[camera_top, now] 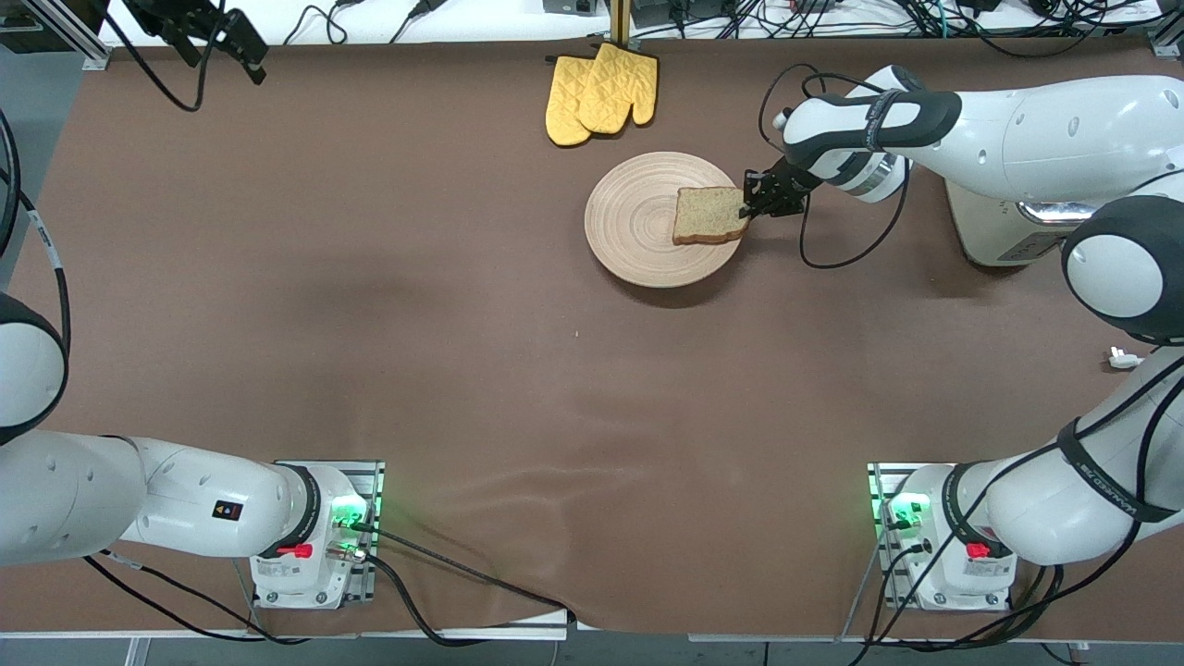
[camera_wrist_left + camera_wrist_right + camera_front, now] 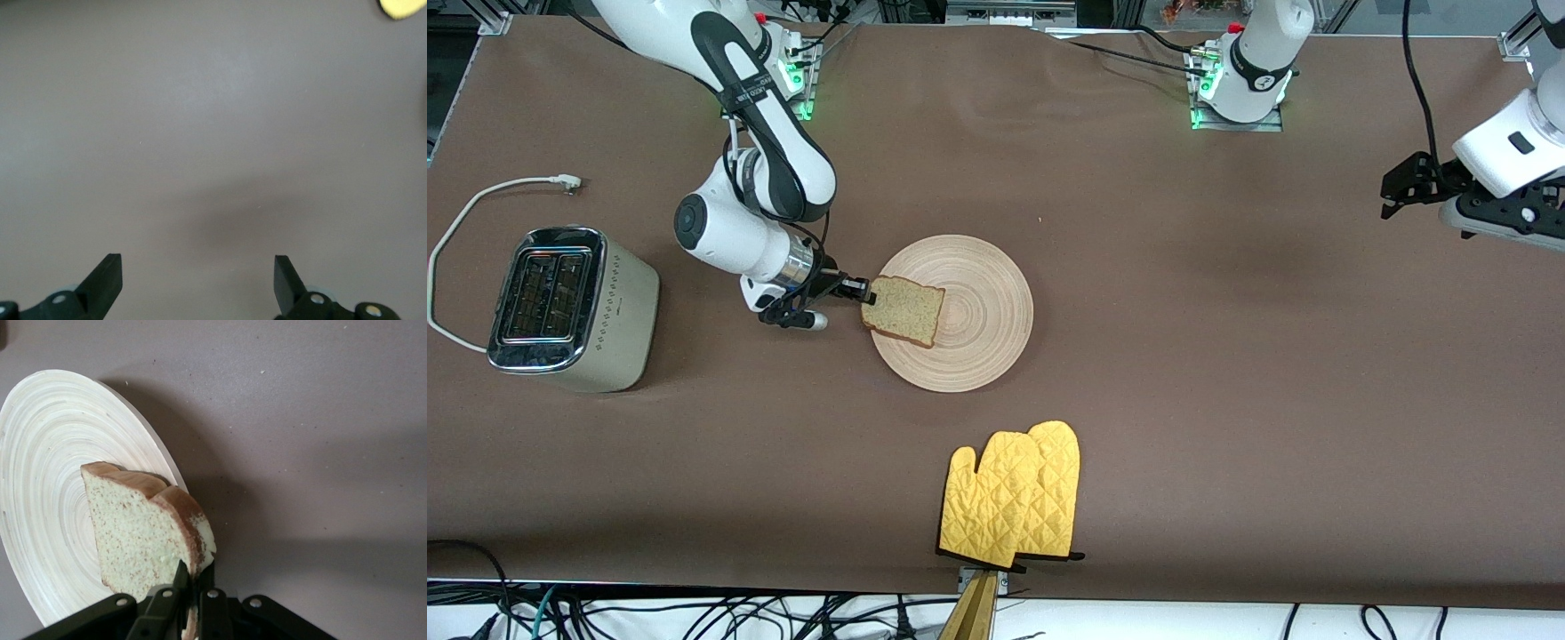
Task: Move plate and put bread in toaster
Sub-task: 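Lift the bread with the right gripper and carry it over the toaster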
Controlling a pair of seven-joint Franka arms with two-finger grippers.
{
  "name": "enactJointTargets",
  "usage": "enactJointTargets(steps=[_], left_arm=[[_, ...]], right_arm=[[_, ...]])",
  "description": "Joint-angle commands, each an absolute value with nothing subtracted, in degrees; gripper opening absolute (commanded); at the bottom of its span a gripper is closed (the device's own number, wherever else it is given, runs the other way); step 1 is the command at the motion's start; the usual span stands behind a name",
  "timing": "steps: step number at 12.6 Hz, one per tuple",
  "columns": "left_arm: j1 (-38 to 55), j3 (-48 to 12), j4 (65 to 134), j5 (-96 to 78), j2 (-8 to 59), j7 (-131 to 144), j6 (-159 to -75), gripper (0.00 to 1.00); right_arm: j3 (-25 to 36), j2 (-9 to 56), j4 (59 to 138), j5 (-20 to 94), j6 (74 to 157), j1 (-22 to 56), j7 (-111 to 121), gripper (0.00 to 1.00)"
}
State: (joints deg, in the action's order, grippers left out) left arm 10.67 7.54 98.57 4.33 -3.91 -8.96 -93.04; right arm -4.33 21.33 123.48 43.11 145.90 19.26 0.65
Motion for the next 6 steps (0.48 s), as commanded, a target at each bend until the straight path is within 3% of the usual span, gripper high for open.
enactJointTargets(steps=[1,3,6], left_arm=[[10.0,5.0,91.9,6.3,0.1,-1.1,-90.0,1.0],[8.3,3.1,84.8,6.3,5.0,1.6,-86.3,1.0],[7.8,2.8,84.4,6.3,5.1,4.4,-86.2,1.0]], right_arm=[[-4.5,21.0,123.7,44.4,145.6,19.2,2.1,0.0],[-4.4,21.6,123.8,44.3,145.6,19.2,2.3,0.0],[-4.4,22.0,123.8,44.3,145.6,19.2,2.3,0.02]])
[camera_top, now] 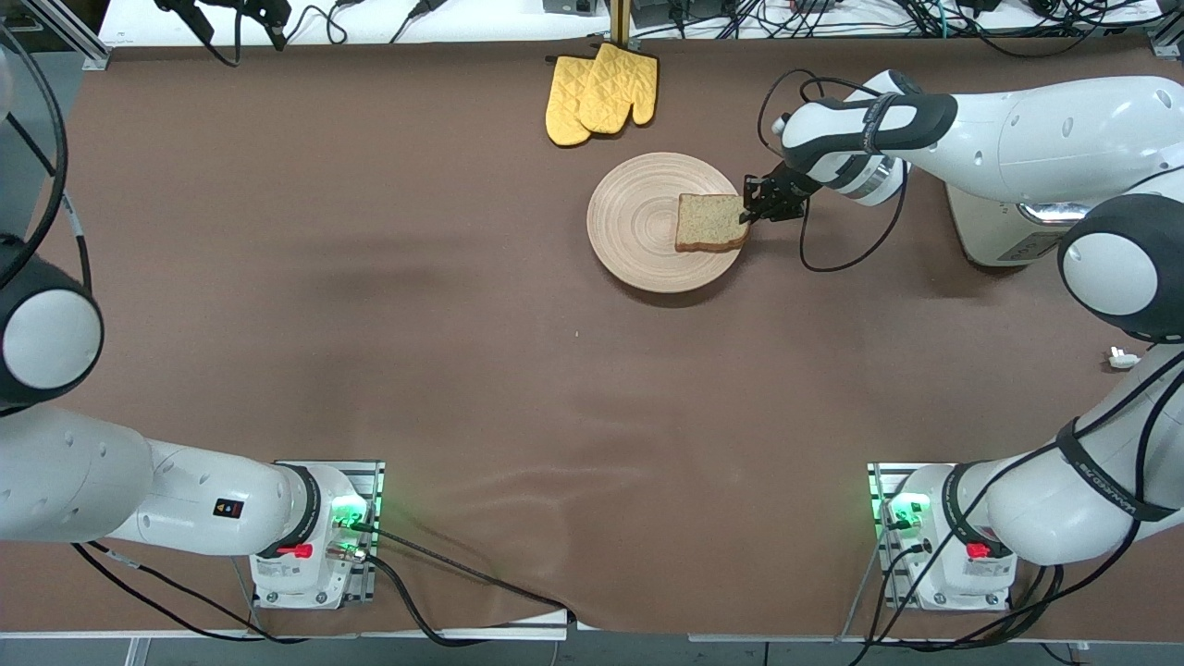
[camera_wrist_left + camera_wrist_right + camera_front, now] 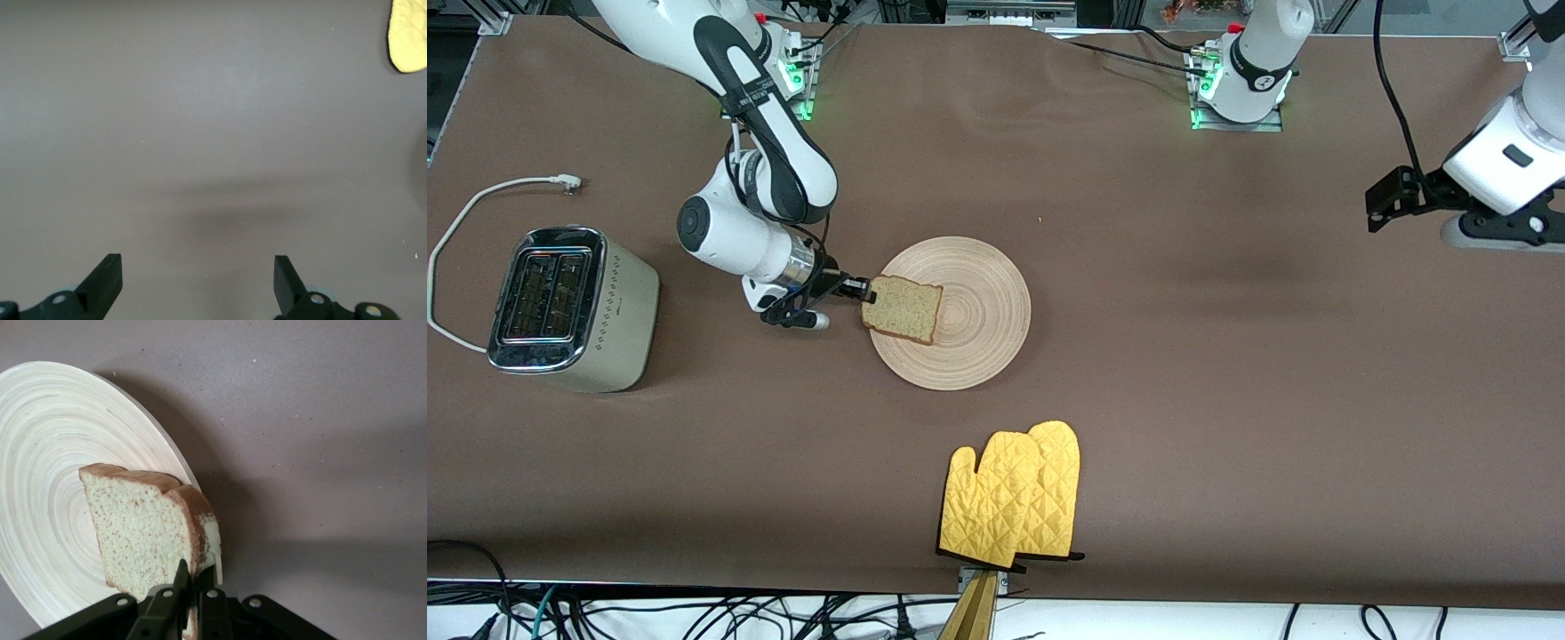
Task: Move plate and put bread in toaster
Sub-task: 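Lift the bread with the right gripper and carry it over the toaster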
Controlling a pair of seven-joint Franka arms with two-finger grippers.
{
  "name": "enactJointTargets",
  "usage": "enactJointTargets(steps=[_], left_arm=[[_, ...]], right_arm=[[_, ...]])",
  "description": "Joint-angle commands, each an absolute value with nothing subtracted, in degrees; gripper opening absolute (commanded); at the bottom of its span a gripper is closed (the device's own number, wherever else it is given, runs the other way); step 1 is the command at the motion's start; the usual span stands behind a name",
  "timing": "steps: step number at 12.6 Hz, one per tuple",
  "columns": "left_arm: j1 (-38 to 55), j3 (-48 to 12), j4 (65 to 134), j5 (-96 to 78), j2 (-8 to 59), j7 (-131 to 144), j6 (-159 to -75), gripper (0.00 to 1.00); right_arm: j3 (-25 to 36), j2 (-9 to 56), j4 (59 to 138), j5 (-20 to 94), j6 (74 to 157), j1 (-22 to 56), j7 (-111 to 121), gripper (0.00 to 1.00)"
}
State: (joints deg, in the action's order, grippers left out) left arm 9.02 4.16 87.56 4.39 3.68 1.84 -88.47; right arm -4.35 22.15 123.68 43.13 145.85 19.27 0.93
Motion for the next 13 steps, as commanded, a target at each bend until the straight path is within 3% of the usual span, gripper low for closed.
enactJointTargets(steps=[1,4,7,10,13], left_arm=[[7.6,1.6,84.5,6.3,5.1,6.2,-86.1,1.0],[5.8,-0.9,85.1,6.3,5.0,8.5,-86.1,1.0],[5.0,-0.5,86.6,6.2,4.3,7.9,-86.1,1.0],[4.0,-0.3,88.1,4.8,3.1,6.3,-86.2,1.0],[3.7,-0.3,89.0,2.5,2.5,5.7,-86.1,1.0]], right_arm=[[-4.4,22.0,123.8,44.2,145.6,19.2,2.3,0.0],[-4.3,21.2,123.3,43.9,145.6,19.2,2.3,0.0],[-2.7,17.0,122.4,43.5,140.0,19.2,2.1,0.0],[1.7,14.7,119.0,36.9,130.3,19.2,2.0,0.0],[8.5,15.5,107.3,21.0,111.5,18.5,2.2,0.0]])
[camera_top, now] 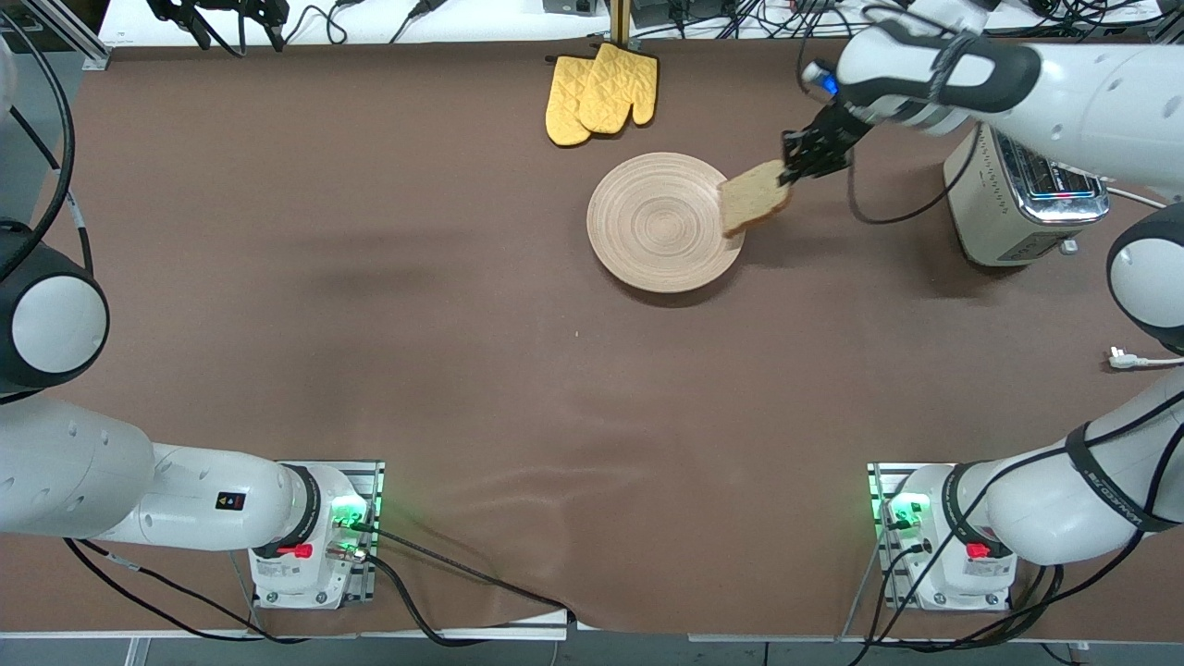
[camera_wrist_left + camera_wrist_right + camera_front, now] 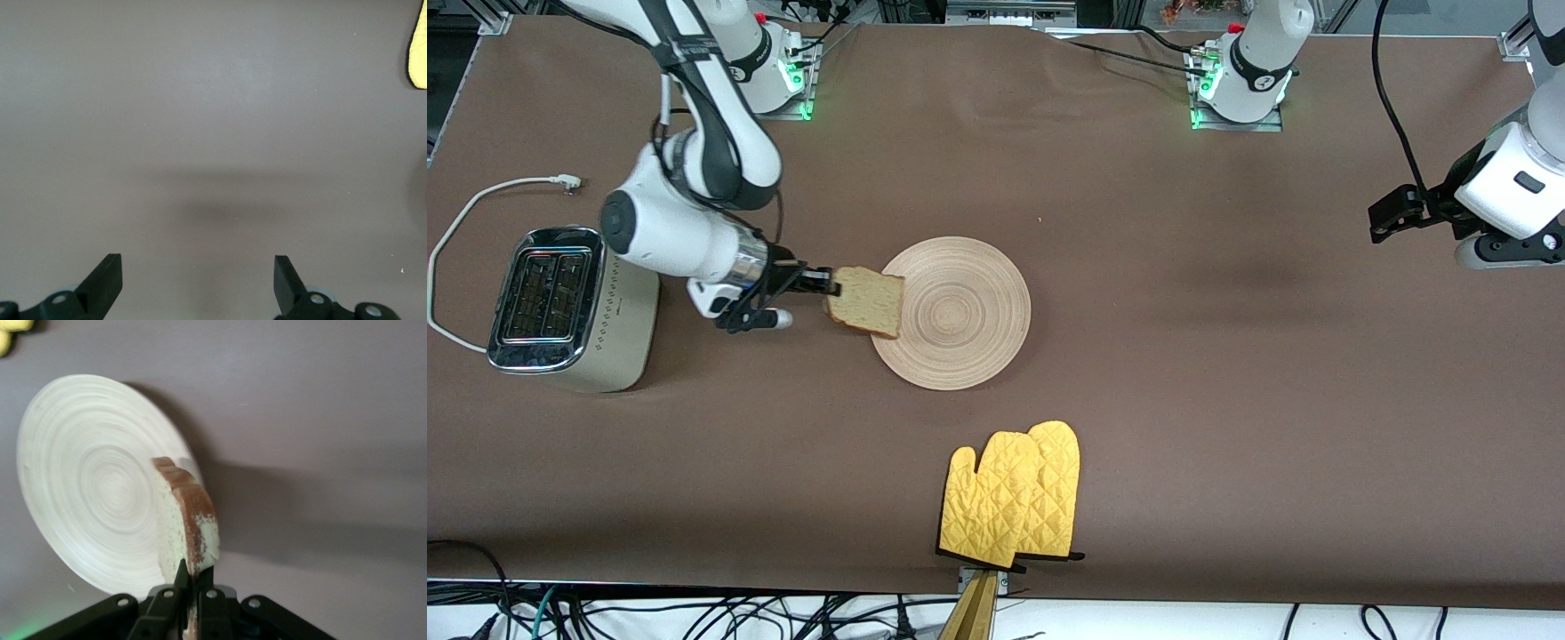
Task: Move plate and put bread in toaster
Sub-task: 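Lift the bread with the right gripper and carry it over the toaster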
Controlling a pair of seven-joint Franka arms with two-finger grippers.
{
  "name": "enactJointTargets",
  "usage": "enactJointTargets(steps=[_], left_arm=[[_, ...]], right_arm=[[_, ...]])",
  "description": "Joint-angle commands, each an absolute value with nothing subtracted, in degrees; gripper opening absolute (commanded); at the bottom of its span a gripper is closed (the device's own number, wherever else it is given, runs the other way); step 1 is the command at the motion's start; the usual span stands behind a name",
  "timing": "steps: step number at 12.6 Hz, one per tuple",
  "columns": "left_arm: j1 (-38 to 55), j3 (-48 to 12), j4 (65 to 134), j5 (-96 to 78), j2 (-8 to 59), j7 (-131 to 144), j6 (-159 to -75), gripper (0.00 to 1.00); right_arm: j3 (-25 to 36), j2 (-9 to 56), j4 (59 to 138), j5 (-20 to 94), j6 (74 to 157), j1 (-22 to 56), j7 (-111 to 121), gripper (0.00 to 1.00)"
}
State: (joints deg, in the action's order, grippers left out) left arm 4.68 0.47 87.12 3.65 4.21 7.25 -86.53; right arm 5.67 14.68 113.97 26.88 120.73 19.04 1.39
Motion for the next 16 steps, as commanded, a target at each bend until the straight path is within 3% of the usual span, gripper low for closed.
enactJointTargets(steps=[1,5,9,12,16], left_arm=[[3.7,-0.2,89.3,1.5,2.3,5.7,-86.1,1.0],[3.3,1.2,90.2,-0.8,1.9,2.8,-86.1,1.0],[3.3,1.2,90.3,-0.8,2.0,2.8,-86.1,1.0],[3.3,1.2,90.4,-0.8,2.0,2.7,-86.1,1.0],[3.3,1.2,90.6,-0.8,2.0,2.7,-86.1,1.0]], right_arm=[[10.8,15.9,104.3,17.7,107.0,18.2,2.3,0.0],[14.7,15.9,94.8,0.1,92.8,18.0,3.6,0.0],[19.9,16.0,86.2,-11.7,86.2,17.4,10.9,0.0],[22.3,15.9,84.7,-19.8,85.8,16.9,10.9,0.0],[24.0,18.7,85.2,-20.4,90.3,13.6,10.9,0.0]])
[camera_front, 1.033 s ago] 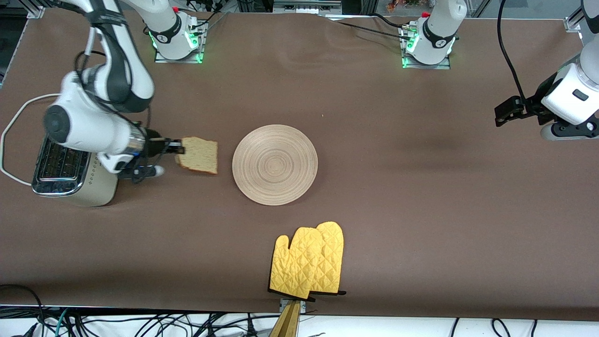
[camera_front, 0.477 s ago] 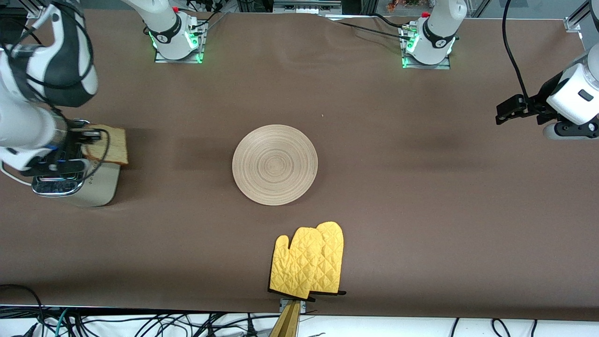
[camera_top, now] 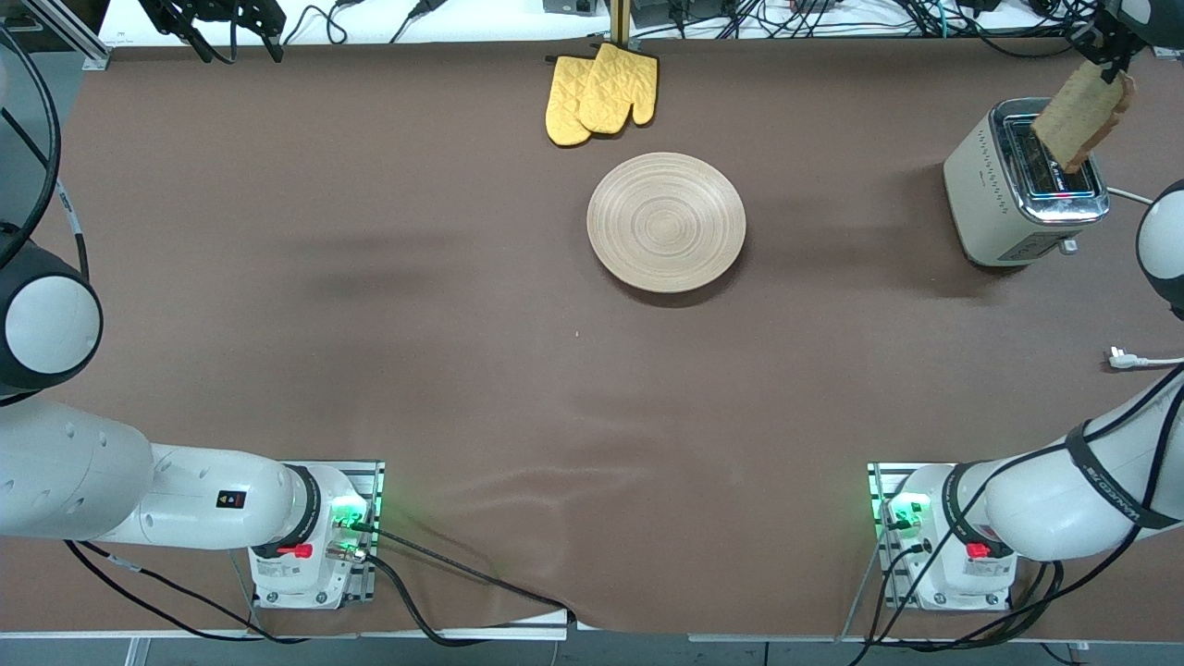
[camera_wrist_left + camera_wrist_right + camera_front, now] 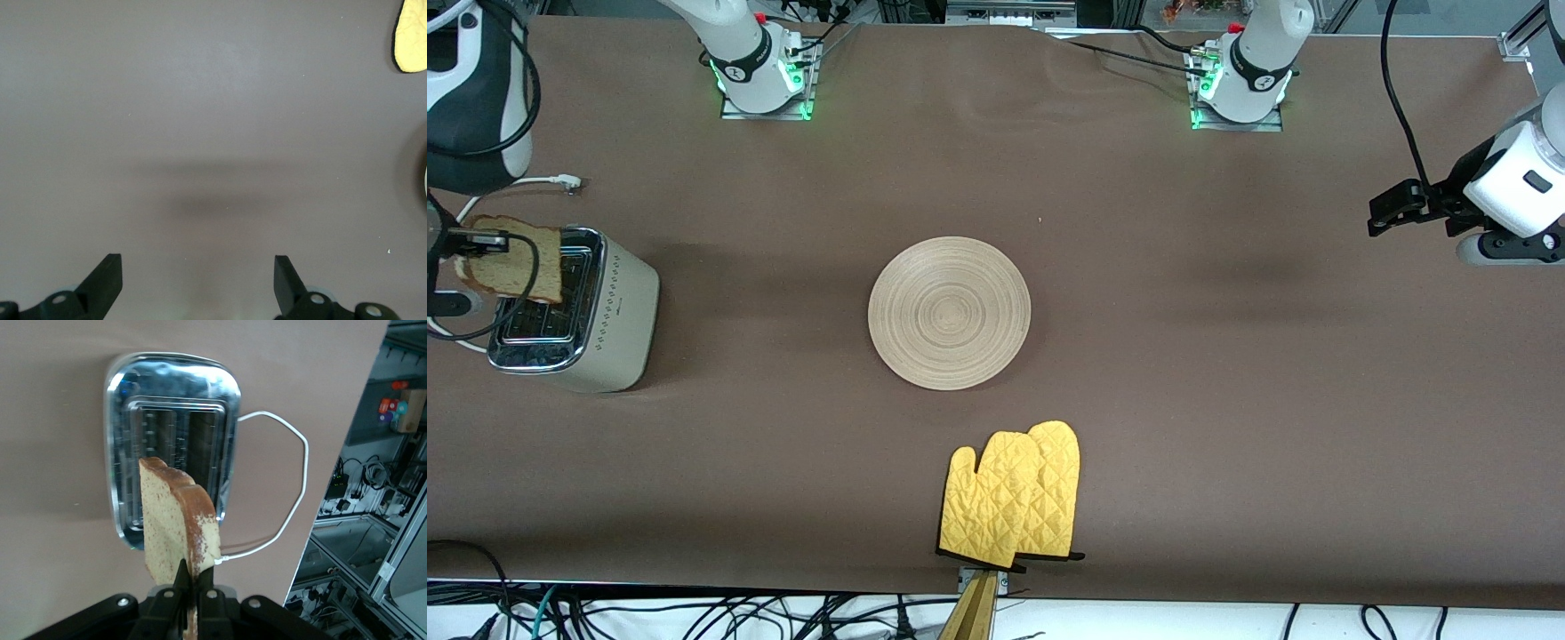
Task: Move plate and put bread in toaster
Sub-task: 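Lift the bread with the right gripper and carry it over the toaster, then lower the bread into a toaster slot with the right gripper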
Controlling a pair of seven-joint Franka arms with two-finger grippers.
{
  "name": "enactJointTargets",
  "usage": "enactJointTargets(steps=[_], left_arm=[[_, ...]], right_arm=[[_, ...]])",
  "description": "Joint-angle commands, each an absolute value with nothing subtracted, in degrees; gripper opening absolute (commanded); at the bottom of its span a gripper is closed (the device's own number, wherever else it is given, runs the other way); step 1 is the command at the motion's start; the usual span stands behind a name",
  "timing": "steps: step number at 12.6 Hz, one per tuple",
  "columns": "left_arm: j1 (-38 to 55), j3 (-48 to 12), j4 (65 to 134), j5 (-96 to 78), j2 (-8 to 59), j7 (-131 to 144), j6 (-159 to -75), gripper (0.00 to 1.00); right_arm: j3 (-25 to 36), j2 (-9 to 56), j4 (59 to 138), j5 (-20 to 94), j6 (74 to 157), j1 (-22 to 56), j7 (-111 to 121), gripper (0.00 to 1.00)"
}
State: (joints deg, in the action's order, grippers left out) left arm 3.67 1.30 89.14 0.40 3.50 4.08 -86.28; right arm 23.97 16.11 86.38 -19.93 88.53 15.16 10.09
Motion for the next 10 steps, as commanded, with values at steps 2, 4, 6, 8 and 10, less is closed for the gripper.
enactJointTargets(steps=[2,4,6,8,10], left_arm=[[3.3,1.2,90.6,-0.8,2.0,2.8,-86.1,1.0],[3.3,1.2,90.6,-0.8,2.0,2.8,-86.1,1.0],[3.3,1.2,90.6,-0.8,2.0,3.0,-86.1,1.0],[3.3,1.2,90.6,-0.8,2.0,3.3,-86.2,1.0],[3.3,1.2,90.6,-0.8,2.0,3.3,-86.2,1.0]], right_arm=[[23.8,21.0,84.9,-20.0,92.4,13.6,10.1,0.0],[23.6,21.1,84.7,-19.1,92.4,14.0,10.5,0.0],[23.6,20.7,84.6,-19.1,92.4,14.2,10.9,0.0],[23.5,20.8,84.6,-19.0,92.4,14.2,10.9,0.0],[23.5,20.7,84.6,-19.1,92.3,14.4,11.1,0.0]])
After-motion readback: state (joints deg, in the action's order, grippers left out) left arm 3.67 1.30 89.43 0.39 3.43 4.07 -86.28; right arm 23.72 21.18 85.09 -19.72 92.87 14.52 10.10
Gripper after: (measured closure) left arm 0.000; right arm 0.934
